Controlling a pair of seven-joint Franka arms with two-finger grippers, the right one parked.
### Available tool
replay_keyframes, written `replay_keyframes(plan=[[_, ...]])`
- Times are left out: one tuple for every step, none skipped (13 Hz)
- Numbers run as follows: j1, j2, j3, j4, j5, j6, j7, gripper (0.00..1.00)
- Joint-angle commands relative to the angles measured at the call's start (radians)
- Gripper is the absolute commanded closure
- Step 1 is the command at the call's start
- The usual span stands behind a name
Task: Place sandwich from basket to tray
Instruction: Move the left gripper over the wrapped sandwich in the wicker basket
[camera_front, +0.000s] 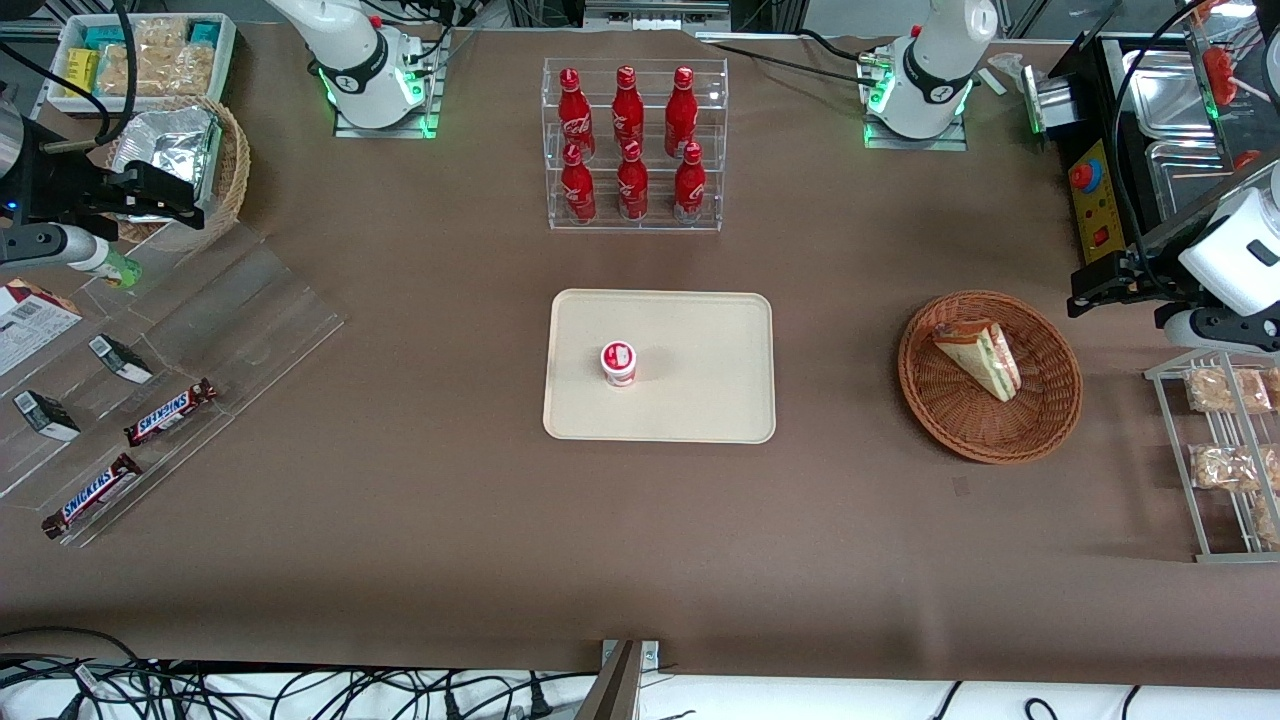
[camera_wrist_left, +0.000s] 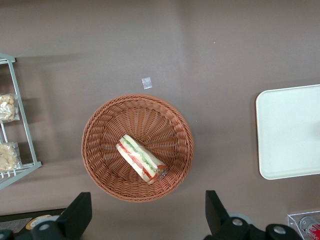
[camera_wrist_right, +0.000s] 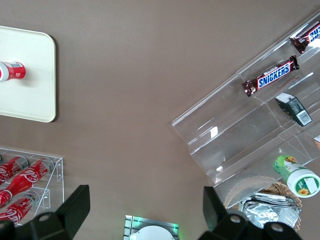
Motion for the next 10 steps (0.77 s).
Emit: replay_keyframes(plan=[[0.004, 0.003, 0.001, 0.010, 0.018, -0.005, 0.019, 0.00], [0.002, 0.003, 0.004, 0.010, 0.018, -0.007, 0.011, 0.00], [0.004, 0.003, 0.007, 0.010, 0.018, -0.007, 0.011, 0.00], [0.010, 0.003, 0.008, 0.001, 0.019, -0.005, 0.010, 0.00], [0.017, 0.007, 0.007, -0.011, 0.039, -0.002, 0.010, 0.00], [0.016, 0.009, -0.004, -0.048, 0.094, 0.002, -0.001, 0.00], [0.016, 0.007, -0.005, -0.079, 0.107, 0.013, -0.022, 0.00], [0.020, 0.004, -0.004, -0.117, 0.107, 0.040, -0.058, 0.00], [0.028, 0.000, -0.004, -0.164, 0.111, 0.076, -0.090, 0.00], [0.036, -0.008, -0.002, -0.218, 0.111, 0.120, -0.122, 0.00]])
